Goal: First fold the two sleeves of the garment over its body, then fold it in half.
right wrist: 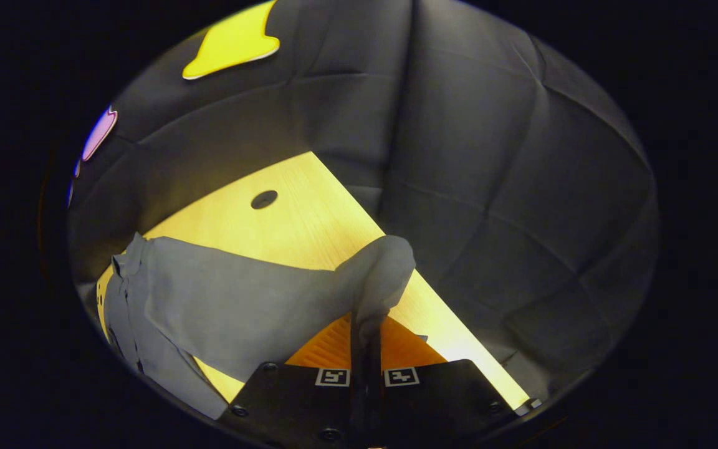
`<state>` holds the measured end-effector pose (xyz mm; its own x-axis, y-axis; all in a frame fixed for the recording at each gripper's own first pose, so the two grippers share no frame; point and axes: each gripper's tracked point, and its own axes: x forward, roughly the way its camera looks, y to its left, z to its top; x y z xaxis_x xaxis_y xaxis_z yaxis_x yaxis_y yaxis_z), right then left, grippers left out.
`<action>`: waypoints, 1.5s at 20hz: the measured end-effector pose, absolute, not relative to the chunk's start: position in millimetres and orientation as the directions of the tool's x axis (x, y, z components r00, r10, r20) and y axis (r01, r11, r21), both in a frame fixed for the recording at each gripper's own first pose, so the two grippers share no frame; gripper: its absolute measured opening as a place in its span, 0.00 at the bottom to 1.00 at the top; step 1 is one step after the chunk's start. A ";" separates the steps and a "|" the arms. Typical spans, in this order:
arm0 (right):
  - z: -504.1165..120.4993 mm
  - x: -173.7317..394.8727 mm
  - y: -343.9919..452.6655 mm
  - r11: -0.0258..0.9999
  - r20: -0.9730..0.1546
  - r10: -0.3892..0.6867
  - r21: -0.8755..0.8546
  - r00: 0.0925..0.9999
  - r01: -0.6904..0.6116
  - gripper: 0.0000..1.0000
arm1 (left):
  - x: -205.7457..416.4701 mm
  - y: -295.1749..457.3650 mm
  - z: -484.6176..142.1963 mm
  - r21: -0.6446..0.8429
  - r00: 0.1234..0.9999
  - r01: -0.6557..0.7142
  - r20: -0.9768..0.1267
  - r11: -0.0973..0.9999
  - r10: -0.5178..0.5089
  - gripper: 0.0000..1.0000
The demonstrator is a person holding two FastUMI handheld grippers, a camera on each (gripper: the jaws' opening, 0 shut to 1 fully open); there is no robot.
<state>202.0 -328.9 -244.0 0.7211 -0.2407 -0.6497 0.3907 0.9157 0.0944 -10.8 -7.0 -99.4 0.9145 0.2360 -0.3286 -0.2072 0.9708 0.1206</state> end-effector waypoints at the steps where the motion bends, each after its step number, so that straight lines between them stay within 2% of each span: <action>1: -229.2 198.7 -322.6 0.924 -0.634 -0.241 0.082 0.735 0.373 0.05 | -13.8 -0.5 -100.5 0.116 0.913 -0.213 -0.329 0.970 0.240 0.98; 8: -123.1 196.0 -267.6 0.963 -0.541 -0.194 0.053 0.818 0.264 0.05 | -35.8 37.8 -105.6 0.071 0.912 -0.240 -0.325 0.968 0.250 0.98; 22: 24.7 174.6 -150.4 0.999 -0.469 0.040 -0.014 0.882 -0.053 0.05 | -60.1 107.7 -124.2 -0.021 0.899 -0.307 -0.333 0.951 0.283 0.98; 26: 39.6 164.0 -96.8 0.987 -0.480 0.127 -0.023 0.868 -0.157 0.05 | -62.0 123.9 -125.5 -0.050 0.898 -0.329 -0.327 0.943 0.295 0.97; 30: 28.7 165.6 -20.6 0.967 -0.496 0.211 -0.022 0.842 -0.255 0.05 | -64.6 136.6 -130.5 -0.071 0.894 -0.338 -0.337 0.939 0.296 0.97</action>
<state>165.6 -20.6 28.7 0.8422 0.2113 -0.4961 -0.2555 0.9666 -0.0219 -64.6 136.6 -130.5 0.8936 0.2963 -0.3371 -0.3379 0.9385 -0.0707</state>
